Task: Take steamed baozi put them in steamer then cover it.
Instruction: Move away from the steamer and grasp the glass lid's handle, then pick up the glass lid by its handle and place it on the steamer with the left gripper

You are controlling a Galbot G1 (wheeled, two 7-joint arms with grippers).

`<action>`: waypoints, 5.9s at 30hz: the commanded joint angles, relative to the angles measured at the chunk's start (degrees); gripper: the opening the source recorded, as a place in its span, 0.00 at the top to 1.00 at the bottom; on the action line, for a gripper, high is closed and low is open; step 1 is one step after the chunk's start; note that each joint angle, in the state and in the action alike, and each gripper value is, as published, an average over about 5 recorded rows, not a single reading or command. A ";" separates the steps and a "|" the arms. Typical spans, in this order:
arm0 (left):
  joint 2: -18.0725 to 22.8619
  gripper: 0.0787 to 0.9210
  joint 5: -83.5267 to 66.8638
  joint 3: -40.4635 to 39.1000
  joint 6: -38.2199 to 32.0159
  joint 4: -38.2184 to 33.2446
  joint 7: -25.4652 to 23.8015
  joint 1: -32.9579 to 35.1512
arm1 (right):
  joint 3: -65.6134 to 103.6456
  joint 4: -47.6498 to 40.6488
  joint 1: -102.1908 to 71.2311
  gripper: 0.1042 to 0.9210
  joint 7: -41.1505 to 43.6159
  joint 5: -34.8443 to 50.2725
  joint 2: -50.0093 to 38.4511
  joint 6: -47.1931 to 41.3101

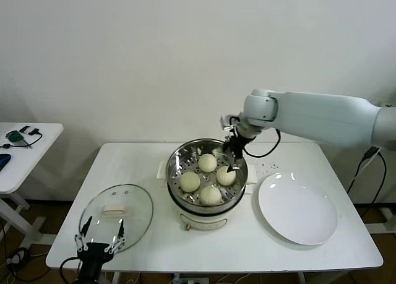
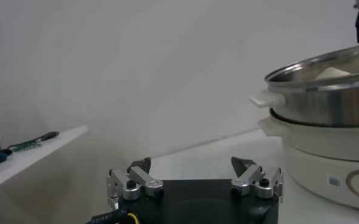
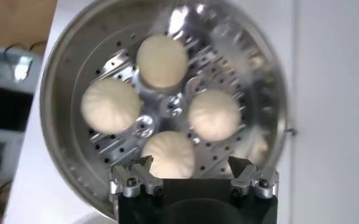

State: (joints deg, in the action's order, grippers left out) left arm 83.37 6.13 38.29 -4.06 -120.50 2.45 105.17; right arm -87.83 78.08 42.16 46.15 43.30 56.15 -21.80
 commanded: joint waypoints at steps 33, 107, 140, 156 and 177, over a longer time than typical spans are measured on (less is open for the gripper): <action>0.98 0.12 64.97 2.25 6.15 -0.12 -0.28 -6.09 | 118.22 19.12 -111.97 0.12 -36.28 -5.94 -3.55 32.96; -4.31 0.89 71.97 0.06 9.20 15.72 5.06 -22.27 | 126.62 15.41 -118.40 0.12 -33.93 -16.66 4.15 32.58; -15.81 0.91 80.19 -50.34 49.06 3.75 -23.93 -55.23 | 125.63 11.29 -114.10 0.12 -34.04 -21.80 4.28 32.75; 4.45 0.91 86.71 -53.67 49.06 19.17 -24.28 -57.45 | 130.43 10.73 -117.63 0.12 -32.23 -23.12 5.15 34.16; 7.08 0.91 87.86 -51.05 49.06 24.04 -23.29 -54.13 | 132.61 10.13 -118.66 0.12 -30.31 -23.61 5.76 34.63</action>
State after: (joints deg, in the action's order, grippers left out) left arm 88.40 93.08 -13.22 42.21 -98.94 -20.50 50.51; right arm 44.16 88.36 -76.18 15.56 19.87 61.88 12.62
